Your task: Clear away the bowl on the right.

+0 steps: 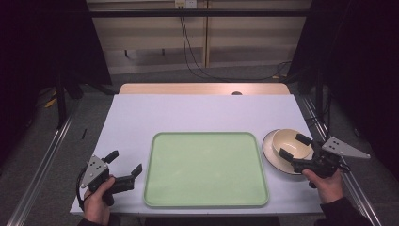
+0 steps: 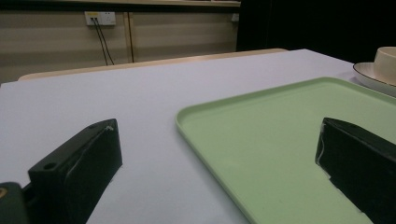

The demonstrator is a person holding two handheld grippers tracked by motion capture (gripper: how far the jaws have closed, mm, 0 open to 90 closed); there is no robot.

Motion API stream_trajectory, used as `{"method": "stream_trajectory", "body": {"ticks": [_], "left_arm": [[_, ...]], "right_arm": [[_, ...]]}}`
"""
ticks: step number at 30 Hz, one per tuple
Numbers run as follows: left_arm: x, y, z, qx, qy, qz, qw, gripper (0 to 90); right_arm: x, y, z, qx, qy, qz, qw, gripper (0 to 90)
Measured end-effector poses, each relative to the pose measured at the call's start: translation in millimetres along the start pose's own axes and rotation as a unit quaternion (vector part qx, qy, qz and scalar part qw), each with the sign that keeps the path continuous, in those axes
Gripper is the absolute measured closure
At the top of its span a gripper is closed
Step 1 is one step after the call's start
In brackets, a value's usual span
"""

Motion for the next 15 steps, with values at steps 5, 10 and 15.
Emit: {"method": "stream_trajectory", "body": {"ticks": [5,10,15], "left_arm": [[0.2,-0.7,-0.5,0.003,0.000,0.000,1.0000,0.5],[0.0,-0.1,-0.3,-0.001,-0.001,0.000,1.0000,0.4],[0.0,0.0,-0.3,0.000,-0.001,0.000,1.0000,0.4]], "right_arm": [[1.4,-0.9,-0.1,-0.002,-0.001,0.009,1.0000,10.9],[2.6,-1.1,-0.7,-0.006,0.005,0.018,0.9998,10.3],[3.2,-1.0,-0.9,-0.014,-0.006,0.039,0.9991,12.2]]}}
Point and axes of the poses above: each handheld gripper's, and its own axes: y roughly backward along the jaws, x roughly out of its underside, z roughly to its left, the point moved 4 cm from there along -y, roughly forward along the jaws, and after that the axes turned 14 degrees about -z, right-handed, at the moved point
